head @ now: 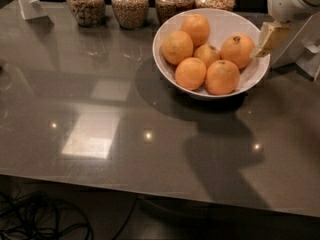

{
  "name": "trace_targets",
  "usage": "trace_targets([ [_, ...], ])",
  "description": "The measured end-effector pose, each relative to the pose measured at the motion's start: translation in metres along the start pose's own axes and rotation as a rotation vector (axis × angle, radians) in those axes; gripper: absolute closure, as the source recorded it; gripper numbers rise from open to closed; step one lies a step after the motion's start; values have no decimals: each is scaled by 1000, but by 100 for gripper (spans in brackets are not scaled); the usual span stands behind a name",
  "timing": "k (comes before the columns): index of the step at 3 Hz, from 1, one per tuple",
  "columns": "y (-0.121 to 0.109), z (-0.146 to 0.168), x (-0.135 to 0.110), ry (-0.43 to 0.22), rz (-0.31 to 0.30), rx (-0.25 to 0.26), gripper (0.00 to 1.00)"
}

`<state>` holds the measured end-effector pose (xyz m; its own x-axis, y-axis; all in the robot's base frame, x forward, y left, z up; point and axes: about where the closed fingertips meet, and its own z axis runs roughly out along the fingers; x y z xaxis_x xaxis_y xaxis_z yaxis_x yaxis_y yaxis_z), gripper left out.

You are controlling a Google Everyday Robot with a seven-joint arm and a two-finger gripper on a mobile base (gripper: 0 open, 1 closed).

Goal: Pick orange from white bowl

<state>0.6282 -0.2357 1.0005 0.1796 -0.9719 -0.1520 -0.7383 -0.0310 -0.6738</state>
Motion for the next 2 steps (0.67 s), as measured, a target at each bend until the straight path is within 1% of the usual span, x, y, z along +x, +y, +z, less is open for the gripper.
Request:
trace_targets([
  [1, -6, 12, 1, 17, -53, 2, 27],
  [2, -3, 26, 2, 29, -79, -27, 25],
])
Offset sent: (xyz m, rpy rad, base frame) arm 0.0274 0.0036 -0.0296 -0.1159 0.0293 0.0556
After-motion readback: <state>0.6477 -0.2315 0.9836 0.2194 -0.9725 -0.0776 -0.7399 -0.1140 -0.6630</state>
